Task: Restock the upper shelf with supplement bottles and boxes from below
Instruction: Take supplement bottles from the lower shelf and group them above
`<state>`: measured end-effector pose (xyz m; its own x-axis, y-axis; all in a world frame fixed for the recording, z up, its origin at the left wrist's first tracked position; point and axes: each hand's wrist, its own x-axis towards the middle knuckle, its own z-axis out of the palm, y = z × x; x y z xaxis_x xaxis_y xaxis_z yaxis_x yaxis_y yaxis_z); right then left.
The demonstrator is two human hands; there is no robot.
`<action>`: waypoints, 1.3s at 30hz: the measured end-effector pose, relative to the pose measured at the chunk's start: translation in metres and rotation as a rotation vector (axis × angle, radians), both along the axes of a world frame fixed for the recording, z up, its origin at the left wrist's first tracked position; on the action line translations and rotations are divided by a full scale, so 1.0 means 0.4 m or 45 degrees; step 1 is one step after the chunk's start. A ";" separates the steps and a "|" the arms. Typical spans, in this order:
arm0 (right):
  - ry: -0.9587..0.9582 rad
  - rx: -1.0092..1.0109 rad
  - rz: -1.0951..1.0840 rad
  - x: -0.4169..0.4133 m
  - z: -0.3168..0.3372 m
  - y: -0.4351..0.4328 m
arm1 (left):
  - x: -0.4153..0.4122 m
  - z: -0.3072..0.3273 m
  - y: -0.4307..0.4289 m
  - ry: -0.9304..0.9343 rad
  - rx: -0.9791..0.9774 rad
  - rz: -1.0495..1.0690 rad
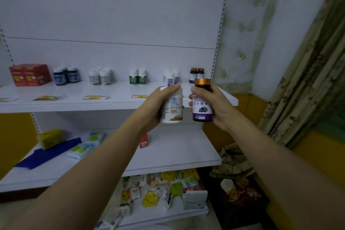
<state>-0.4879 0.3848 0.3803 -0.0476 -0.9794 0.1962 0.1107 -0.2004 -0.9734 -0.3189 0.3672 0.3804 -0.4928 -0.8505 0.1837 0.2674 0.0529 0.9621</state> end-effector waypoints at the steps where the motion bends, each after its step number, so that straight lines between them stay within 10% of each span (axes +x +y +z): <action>1: 0.039 0.006 -0.044 -0.016 -0.006 -0.009 | -0.012 -0.003 -0.011 0.004 -0.003 -0.019; 39: 0.747 0.083 -0.437 -0.478 -0.142 -1.034 | -0.490 -0.043 -0.955 -0.089 0.042 0.177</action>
